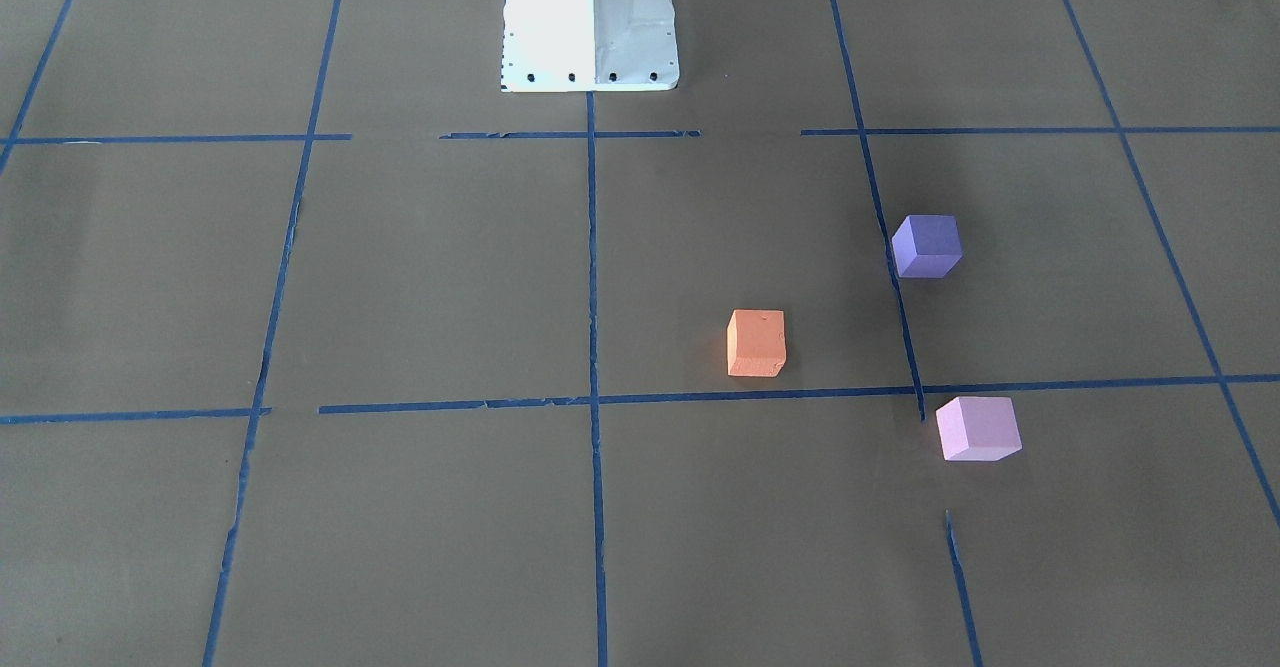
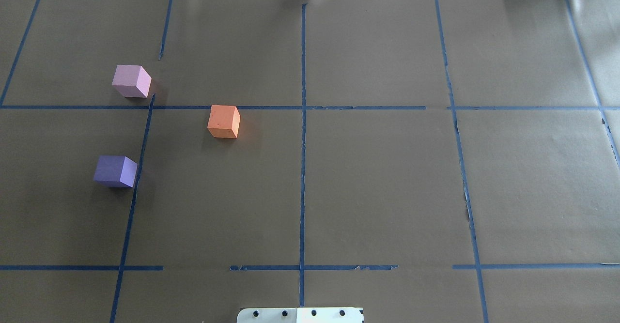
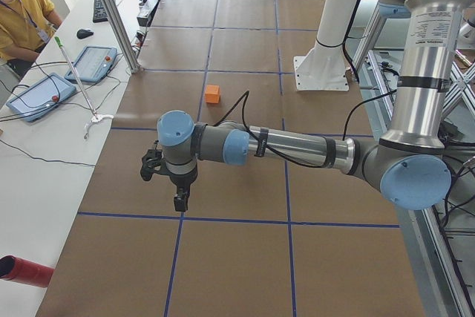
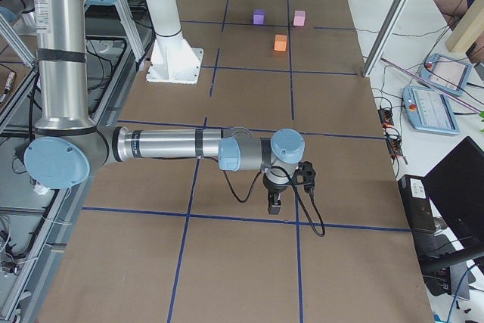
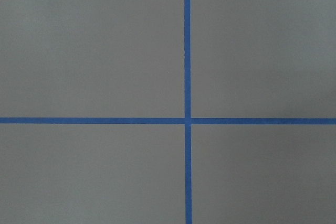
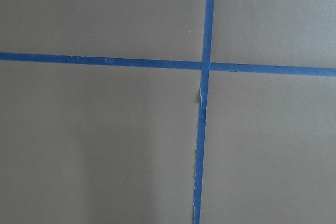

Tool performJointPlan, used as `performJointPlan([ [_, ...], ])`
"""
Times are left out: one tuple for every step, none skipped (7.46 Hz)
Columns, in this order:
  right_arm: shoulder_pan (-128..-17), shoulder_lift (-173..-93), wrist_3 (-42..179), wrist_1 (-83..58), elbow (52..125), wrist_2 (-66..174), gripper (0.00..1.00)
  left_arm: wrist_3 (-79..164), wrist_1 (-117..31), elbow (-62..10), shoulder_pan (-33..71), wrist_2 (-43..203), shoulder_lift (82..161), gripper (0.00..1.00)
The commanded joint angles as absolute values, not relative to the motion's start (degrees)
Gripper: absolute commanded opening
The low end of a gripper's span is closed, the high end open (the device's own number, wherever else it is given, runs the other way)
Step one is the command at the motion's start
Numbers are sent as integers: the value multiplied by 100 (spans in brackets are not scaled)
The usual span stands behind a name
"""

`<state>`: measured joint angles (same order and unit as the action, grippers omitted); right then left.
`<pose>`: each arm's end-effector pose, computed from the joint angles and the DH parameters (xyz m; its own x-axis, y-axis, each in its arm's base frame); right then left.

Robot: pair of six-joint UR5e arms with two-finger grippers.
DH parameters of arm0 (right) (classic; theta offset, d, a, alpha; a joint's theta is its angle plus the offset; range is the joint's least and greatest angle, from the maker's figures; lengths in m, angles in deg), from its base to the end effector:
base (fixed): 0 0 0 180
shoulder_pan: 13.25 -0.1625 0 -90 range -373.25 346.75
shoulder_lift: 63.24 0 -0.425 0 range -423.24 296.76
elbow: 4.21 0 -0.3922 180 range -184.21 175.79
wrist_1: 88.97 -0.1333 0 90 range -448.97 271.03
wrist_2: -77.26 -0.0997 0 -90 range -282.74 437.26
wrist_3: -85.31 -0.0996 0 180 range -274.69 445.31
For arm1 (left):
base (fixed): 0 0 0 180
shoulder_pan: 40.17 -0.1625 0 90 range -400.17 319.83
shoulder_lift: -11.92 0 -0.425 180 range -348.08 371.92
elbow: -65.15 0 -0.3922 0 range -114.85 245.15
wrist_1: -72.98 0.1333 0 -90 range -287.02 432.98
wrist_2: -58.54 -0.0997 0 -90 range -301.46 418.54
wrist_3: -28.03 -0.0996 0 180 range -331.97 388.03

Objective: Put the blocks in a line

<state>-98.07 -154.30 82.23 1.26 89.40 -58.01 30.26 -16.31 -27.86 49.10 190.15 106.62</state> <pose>0.0184 -0.4901 0.6360 0.7021 -0.0386 0.7110 0.0526 0.9986 0.0023 -0.0604 -0.5323 0.5952 0.7465 0.0518 -0.6633 0.0164 0.9952 0.0961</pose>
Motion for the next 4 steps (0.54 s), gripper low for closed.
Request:
performJointPlan([
  [-9807, -15430, 8224, 129, 8940, -5801, 100, 2978, -1623, -2784, 4904, 19055, 10719, 100],
  [-9807, -15430, 8224, 120, 8940, -5801, 100, 2979, -1640, -2792, 4904, 19046, 10719, 100],
  [-9807, -15430, 8224, 120, 8940, -5801, 100, 2996, -1614, -2836, 4896, 19038, 10711, 100],
  [-9807, -15430, 8224, 129, 8940, -5801, 100, 2970, -1657, -2810, 4887, 19046, 10719, 100],
])
